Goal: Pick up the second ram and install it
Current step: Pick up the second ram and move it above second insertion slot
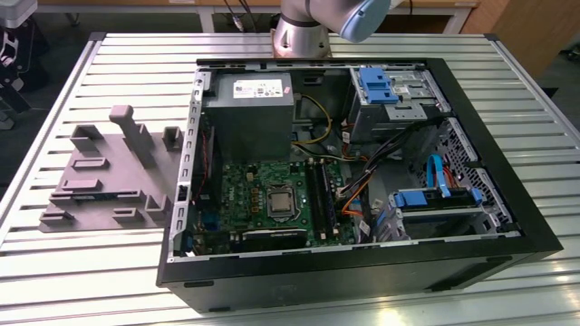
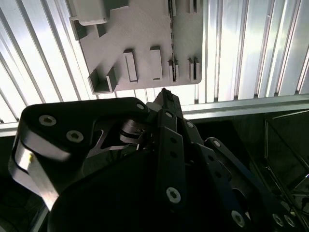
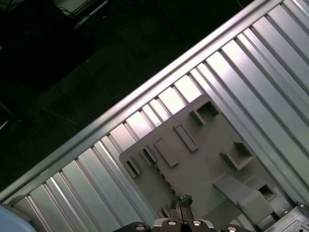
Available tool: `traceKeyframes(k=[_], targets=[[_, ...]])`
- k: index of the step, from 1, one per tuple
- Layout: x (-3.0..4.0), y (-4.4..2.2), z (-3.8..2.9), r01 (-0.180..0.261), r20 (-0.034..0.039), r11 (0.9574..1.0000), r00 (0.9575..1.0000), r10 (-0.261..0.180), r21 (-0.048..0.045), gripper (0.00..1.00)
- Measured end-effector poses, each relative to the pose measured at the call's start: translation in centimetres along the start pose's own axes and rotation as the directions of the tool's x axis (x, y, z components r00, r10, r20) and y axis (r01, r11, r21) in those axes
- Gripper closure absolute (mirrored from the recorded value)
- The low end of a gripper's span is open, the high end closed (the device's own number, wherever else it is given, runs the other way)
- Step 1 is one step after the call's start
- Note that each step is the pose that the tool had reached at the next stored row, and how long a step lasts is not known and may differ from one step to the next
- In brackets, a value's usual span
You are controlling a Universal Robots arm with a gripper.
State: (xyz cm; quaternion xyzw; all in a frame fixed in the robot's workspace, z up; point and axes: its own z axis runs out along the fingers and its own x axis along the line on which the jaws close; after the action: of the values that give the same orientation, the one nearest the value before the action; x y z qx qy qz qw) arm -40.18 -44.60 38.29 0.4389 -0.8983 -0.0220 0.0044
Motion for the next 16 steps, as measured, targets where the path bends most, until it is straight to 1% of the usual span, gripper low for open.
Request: traceKeyframes(k=[3, 6, 8, 10, 12, 14, 16], targets=[[0.0, 0.0, 0.01, 0.011, -0.0005, 0.9999, 0.9999, -0.011, -0.0002, 0.89], [0.0, 0.0, 0.06, 0.053, -0.0022, 0.9986, 0.9986, -0.053, -0.0006, 0.89], [0.01, 0.0, 0.13, 0.085, -0.0036, 0.9964, 0.9964, -0.085, -0.0011, 0.89], [0.01, -0.01, 0.21, 0.12, -0.005, 0.9928, 0.9927, -0.12, -0.0015, 0.89], [0.01, -0.01, 0.29, 0.156, -0.0063, 0.9878, 0.9878, -0.156, -0.0019, 0.89], [0.01, -0.01, 0.37, 0.191, -0.0077, 0.9816, 0.9816, -0.191, -0.0024, 0.89], [0.01, -0.02, 0.46, 0.228, -0.0091, 0.9737, 0.9737, -0.228, -0.0029, 0.89]])
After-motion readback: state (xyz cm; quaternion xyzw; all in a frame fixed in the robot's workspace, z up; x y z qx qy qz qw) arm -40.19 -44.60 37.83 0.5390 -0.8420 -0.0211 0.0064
